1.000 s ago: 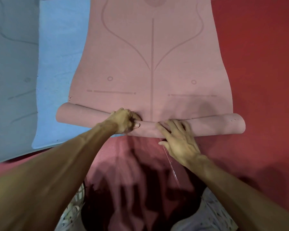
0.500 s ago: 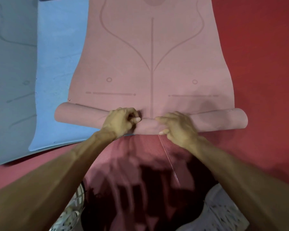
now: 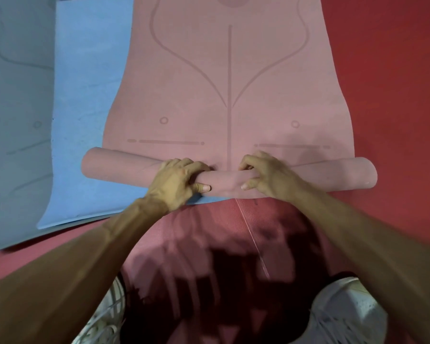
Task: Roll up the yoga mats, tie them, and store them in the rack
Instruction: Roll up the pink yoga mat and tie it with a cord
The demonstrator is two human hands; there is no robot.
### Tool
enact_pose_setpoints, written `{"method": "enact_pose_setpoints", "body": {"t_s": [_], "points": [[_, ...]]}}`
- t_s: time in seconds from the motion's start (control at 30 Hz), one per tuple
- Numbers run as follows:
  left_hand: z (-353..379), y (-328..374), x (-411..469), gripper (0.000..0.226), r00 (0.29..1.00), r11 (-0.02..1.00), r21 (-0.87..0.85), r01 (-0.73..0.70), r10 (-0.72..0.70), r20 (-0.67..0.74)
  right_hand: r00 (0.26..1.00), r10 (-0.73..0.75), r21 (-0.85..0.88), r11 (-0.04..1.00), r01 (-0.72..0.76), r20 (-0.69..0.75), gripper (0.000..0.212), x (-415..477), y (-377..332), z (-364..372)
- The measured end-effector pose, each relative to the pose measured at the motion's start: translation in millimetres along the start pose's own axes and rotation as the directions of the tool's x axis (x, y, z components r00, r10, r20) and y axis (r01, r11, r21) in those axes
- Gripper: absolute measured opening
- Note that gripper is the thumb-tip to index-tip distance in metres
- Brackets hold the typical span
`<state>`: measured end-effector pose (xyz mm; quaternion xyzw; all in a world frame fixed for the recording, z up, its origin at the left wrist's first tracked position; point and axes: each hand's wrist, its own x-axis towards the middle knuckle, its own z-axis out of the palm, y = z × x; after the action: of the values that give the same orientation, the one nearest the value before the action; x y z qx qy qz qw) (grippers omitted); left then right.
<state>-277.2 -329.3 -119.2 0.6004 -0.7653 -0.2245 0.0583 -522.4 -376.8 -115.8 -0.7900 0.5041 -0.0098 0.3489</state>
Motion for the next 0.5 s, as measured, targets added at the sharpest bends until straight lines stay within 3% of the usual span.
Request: {"method": "enact_pose_setpoints", "body": {"t_s": [0.07, 0.13, 0.23, 0.3, 0.4, 0.5], "points": [[-4.8, 3.2, 6.7, 0.042, 0.999, 0.999, -0.009, 0.042, -0.041, 0.033, 0.992, -0.004, 0.007, 1.0, 0.005, -0.128, 0.039, -5.3, -3.6, 7.4], [-8.5, 10.0, 14.0, 0.03, 0.991, 0.989, -0.065, 0.132, -0.13, 0.036, 0.947, -0.086, -0.158, 0.987, 0.038, -0.31, 0.037, -12.0, -5.9, 20.0], [-13.4, 18.2, 26.5, 0.019, 0.941, 0.918, -0.213, 0.334, -0.311, 0.137, 0.875, -0.224, -0.298, 0.95, 0.097, -0.43, 0.039, -27.3, -5.3, 39.2], [-15.1, 18.0, 33.5, 0.021, 0.918, 0.878, -0.277, 0.389, -0.347, 0.19, 0.856, -0.28, -0.322, 0.936, 0.143, -0.435, 0.051, -35.8, 1.0, 47.7], [-15.4, 10.4, 43.7, 0.034, 0.938, 0.903, -0.266, 0.338, -0.299, 0.178, 0.889, -0.281, -0.431, 0.896, 0.107, -0.361, 0.07, -40.9, 5.2, 52.2], [-17.8, 8.2, 54.1, 0.024, 0.93, 0.887, -0.303, 0.349, -0.288, 0.23, 0.928, -0.221, -0.475, 0.878, 0.056, -0.3, 0.076, -34.9, 1.6, 52.6]]}}
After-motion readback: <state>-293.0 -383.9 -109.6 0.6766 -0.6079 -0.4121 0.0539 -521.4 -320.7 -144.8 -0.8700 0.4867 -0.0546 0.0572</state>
